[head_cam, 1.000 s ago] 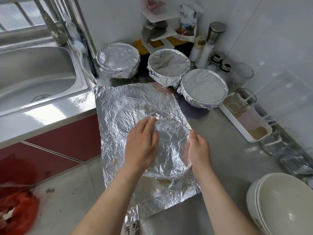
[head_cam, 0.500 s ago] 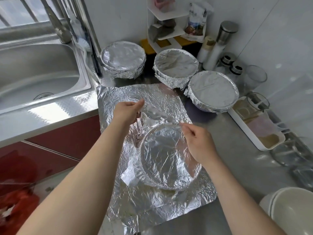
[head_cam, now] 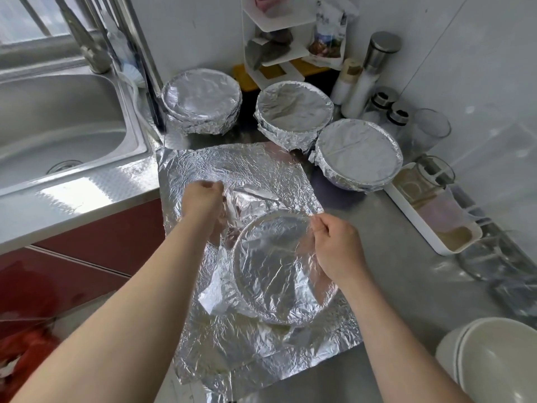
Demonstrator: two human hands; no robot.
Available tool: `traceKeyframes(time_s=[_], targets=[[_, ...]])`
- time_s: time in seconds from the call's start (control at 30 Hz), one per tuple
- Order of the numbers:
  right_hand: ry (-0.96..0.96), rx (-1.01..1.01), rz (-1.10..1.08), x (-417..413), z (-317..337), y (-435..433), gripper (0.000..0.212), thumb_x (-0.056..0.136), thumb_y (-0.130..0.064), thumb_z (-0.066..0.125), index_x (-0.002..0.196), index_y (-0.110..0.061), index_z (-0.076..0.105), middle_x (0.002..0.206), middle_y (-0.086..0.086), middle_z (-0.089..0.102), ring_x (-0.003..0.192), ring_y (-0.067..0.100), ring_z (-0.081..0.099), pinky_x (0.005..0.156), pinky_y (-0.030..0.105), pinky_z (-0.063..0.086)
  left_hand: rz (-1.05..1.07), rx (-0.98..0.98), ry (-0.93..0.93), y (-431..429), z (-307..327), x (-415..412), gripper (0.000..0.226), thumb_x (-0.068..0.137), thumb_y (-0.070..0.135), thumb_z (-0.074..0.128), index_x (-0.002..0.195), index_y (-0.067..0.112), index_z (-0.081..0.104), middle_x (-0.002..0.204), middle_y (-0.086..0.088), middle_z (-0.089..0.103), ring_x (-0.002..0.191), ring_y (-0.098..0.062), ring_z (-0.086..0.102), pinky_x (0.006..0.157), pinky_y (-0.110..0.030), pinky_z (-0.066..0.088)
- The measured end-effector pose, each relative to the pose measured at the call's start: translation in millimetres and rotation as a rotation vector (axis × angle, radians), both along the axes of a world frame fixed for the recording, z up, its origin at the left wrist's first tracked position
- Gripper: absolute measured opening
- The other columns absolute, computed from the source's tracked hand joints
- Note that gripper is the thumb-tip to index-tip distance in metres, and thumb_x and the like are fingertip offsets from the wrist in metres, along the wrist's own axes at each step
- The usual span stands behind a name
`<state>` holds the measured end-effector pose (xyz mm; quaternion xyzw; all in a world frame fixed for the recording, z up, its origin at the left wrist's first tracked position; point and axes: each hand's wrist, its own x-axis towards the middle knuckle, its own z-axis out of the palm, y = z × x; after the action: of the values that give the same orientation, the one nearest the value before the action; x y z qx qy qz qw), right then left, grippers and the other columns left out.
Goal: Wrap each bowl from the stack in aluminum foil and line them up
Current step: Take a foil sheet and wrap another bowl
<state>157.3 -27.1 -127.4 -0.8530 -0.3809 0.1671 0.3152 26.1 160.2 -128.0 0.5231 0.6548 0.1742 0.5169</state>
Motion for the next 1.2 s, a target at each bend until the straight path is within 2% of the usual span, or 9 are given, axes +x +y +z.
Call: traceKeyframes(time_s=[0.13, 0.23, 0.33, 0.4, 0.5, 0.63, 0.87, 1.0, 1.2], targets=[[0.045, 0.003, -0.2, -3.4, -4.9, -2.8, 0.04, 0.101, -0.019, 0.044, 0.062, -0.012, 0.045, 0.056, -0.002, 0.045, 0.056, 0.017, 0.039, 0.056, 0.036, 0.023, -0.185, 0.439, 0.056, -50.8, 34.2, -16.7, 0.015, 0.096, 0.024, 0.056, 0.105, 0.024, 0.068, 0.082, 0.008, 0.064, 0.066, -0.01, 0.054, 0.061, -0.026, 0.039], [0.127, 0.076, -0.392, -12.0, -8.7, -2.5, 0.038, 0.1, -0.019, 0.043, 0.067, -0.004, 0.054, 0.06, 0.006, 0.052, 0.063, 0.028, 0.047, 0.059, 0.036, 0.032, -0.401, 0.582, 0.114, -100.7, 22.7, -25.3, 0.027, 0.097, 0.025, 0.054, 0.119, 0.017, 0.067, 0.117, -0.002, 0.064, 0.108, -0.018, 0.057, 0.088, -0.026, 0.041], [0.178, 0.064, -0.399, -22.0, -5.9, -2.1, 0.03, 0.1, -0.021, 0.04, 0.107, -0.009, 0.067, 0.102, 0.01, 0.068, 0.095, 0.03, 0.06, 0.079, 0.034, 0.043, -0.503, 0.661, 0.242, -124.7, 2.1, -29.2, 0.046, 0.099, 0.035, 0.041, 0.138, 0.014, 0.052, 0.144, -0.009, 0.047, 0.134, -0.028, 0.041, 0.112, -0.043, 0.033], [0.15, 0.057, -0.307, -24.1, -3.1, -2.0, 0.039, 0.101, -0.018, 0.04, 0.138, -0.012, 0.051, 0.137, 0.007, 0.056, 0.125, 0.026, 0.05, 0.098, 0.03, 0.037, -0.518, 0.659, 0.327, -131.3, 0.5, -29.6, 0.052, 0.1, 0.041, 0.033, 0.148, 0.02, 0.038, 0.158, -0.006, 0.028, 0.146, -0.027, 0.022, 0.12, -0.049, 0.015], [0.026, 0.069, -0.08, -16.1, -6.2, -1.3, 0.041, 0.102, -0.013, 0.04, 0.143, -0.01, 0.045, 0.149, 0.009, 0.043, 0.14, 0.021, 0.036, 0.112, 0.025, 0.024, -0.68, 0.815, 0.386, -148.0, 1.3, -28.7, 0.05, 0.101, 0.043, 0.034, 0.148, 0.026, 0.039, 0.16, -0.007, 0.023, 0.149, -0.025, 0.015, 0.121, -0.049, 0.008], [0.107, 0.057, -0.074, -10.7, -6.4, -5.9, 0.04, 0.102, -0.012, 0.041, 0.141, -0.011, 0.047, 0.146, 0.005, 0.048, 0.135, 0.017, 0.043, 0.099, 0.007, 0.023, -0.897, 0.924, 0.423, -166.7, -13.5, -26.6, 0.045, 0.099, 0.049, 0.039, 0.137, 0.03, 0.056, 0.152, -0.005, 0.042, 0.143, -0.023, 0.034, 0.118, -0.049, 0.019], [0.129, 0.035, -0.295, -27.4, -0.2, -22.7, 0.035, 0.099, -0.019, 0.044, 0.129, -0.014, 0.061, 0.124, 0.004, 0.066, 0.112, 0.024, 0.059, 0.092, 0.031, 0.043, -0.712, 0.964, 0.34, -151.3, -12.7, -48.2, 0.037, 0.096, 0.04, 0.047, 0.126, 0.026, 0.063, 0.145, -0.006, 0.051, 0.139, -0.025, 0.038, 0.116, -0.052, 0.02], [0.018, 0.09, -0.347, -24.2, 8.6, -24.5, 0.03, 0.097, -0.023, 0.053, 0.12, -0.011, 0.067, 0.113, 0.005, 0.071, 0.105, 0.022, 0.064, 0.084, 0.025, 0.042, -0.37, 0.776, 0.163, -150.4, -8.6, -53.8, 0.046, 0.09, 0.031, 0.06, 0.134, 0.019, 0.054, 0.147, -0.01, 0.044, 0.136, -0.03, 0.037, 0.11, -0.055, 0.034], [0.012, 0.135, -0.338, -25.2, -1.9, -7.1, 0.027, 0.097, -0.017, 0.055, 0.118, -0.009, 0.07, 0.107, 0.008, 0.073, 0.091, 0.022, 0.065, 0.073, 0.011, 0.035, -0.234, 0.513, -0.038, -148.7, -1.4, -32.0, 0.058, 0.102, 0.025, 0.044, 0.155, 0.024, 0.018, 0.162, 0.005, 0.016, 0.149, -0.007, 0.008, 0.122, -0.031, 0.01]])
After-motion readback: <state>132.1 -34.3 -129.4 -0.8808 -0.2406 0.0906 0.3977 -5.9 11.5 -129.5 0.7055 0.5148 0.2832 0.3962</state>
